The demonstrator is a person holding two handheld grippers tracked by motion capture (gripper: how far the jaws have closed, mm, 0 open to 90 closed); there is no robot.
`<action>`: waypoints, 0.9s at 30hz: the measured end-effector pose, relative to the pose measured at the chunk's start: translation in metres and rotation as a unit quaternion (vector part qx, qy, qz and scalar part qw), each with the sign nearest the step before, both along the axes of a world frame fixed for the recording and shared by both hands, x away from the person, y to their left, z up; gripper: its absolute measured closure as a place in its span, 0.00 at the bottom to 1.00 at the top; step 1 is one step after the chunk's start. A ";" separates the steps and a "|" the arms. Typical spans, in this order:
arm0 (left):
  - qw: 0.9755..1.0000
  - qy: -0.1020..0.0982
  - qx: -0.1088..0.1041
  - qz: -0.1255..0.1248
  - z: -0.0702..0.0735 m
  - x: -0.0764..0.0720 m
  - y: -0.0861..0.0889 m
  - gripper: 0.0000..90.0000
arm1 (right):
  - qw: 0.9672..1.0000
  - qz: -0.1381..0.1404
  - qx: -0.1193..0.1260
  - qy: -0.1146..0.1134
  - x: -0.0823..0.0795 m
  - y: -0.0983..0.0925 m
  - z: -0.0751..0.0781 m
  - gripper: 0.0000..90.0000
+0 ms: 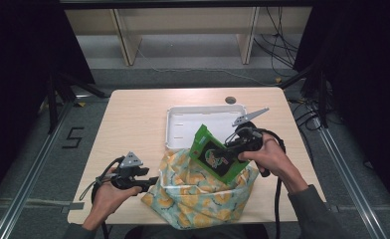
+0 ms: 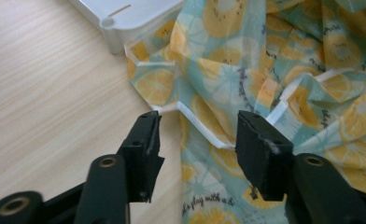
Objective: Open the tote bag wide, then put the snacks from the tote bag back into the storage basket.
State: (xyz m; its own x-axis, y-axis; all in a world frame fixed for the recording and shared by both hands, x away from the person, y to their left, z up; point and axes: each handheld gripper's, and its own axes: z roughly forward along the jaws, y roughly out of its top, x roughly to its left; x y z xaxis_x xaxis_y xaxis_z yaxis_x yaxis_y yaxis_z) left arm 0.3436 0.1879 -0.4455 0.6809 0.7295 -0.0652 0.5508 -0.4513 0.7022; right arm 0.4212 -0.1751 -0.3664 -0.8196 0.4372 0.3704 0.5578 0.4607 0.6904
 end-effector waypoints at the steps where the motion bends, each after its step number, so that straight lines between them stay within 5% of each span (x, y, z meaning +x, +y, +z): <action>1: 1.000 0.001 0.002 0.000 0.000 -0.002 0.000 0.51 | 1.000 0.000 0.001 -0.013 0.002 -0.001 0.000 0.85; 8: 1.000 0.008 0.013 0.015 -0.002 -0.010 0.004 0.39 | 1.000 -0.019 0.015 -0.007 0.006 -0.007 0.010 0.85; 10: 1.000 0.009 0.016 0.016 -0.002 -0.013 0.006 0.38 | 0.999 -0.013 0.023 -0.024 0.010 -0.011 0.010 0.85; 13: 1.000 0.008 0.016 0.022 -0.003 -0.018 0.007 0.35 | 0.999 -0.034 0.028 -0.006 0.010 -0.017 0.015 0.85; 17: 0.999 0.001 0.020 0.025 -0.004 -0.022 0.008 0.33 | 0.998 -0.050 0.032 -0.027 0.017 -0.028 0.016 0.85; 23: 0.999 -0.008 0.026 0.028 -0.004 -0.028 0.007 0.29 | 0.995 -0.087 0.039 -0.016 0.024 -0.044 0.015 0.85; 27: 0.999 -0.011 0.025 0.028 -0.004 -0.031 0.007 0.28 | 0.994 -0.100 0.041 -0.029 0.030 -0.053 0.012 0.85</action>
State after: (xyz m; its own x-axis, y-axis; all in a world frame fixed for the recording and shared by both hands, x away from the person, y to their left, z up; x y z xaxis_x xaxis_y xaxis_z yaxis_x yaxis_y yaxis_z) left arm 0.3122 0.1949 -0.4500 0.6397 0.7686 -0.0128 0.5602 -0.4547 0.6924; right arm 0.4512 -0.2283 -0.3544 -0.7400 0.5646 0.3656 0.5908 0.2858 0.7545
